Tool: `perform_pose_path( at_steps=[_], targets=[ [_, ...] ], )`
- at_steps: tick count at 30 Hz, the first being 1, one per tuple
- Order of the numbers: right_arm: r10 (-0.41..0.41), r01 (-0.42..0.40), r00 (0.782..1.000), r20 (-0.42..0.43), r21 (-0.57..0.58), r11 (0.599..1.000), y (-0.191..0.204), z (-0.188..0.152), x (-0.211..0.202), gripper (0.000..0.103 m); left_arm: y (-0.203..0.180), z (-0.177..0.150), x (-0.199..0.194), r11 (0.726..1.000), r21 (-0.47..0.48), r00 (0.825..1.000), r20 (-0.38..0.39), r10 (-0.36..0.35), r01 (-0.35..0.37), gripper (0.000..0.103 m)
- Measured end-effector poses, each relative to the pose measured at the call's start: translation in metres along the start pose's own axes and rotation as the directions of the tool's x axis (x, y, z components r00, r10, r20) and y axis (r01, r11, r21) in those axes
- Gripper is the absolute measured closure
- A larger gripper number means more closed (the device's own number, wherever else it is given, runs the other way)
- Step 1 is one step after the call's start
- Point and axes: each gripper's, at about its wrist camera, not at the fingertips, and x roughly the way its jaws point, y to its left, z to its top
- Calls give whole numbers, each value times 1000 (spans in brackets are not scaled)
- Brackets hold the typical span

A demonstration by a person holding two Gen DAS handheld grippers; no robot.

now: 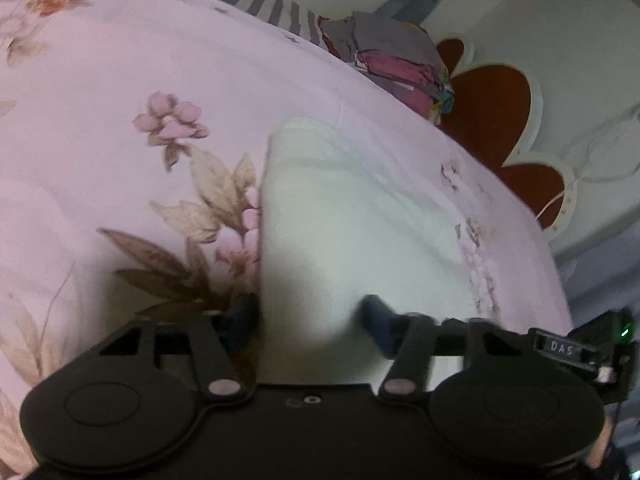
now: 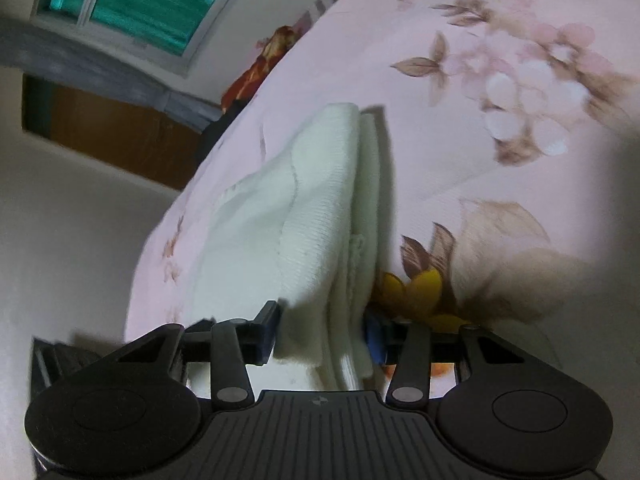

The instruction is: Fold small clothes

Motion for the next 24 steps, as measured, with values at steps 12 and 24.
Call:
perform_pose_path(
  at_steps=[12, 24],
  targets=[
    [-173, 201, 977, 122, -284, 937, 71, -30, -8, 75, -66, -11, -38, 935, 316, 984, 123, 130, -163, 75],
    [-188, 240, 966, 180, -340, 909, 168, -86, 7, 75, -8, -5, -123, 911, 384, 981, 171, 87, -148, 75]
  ],
)
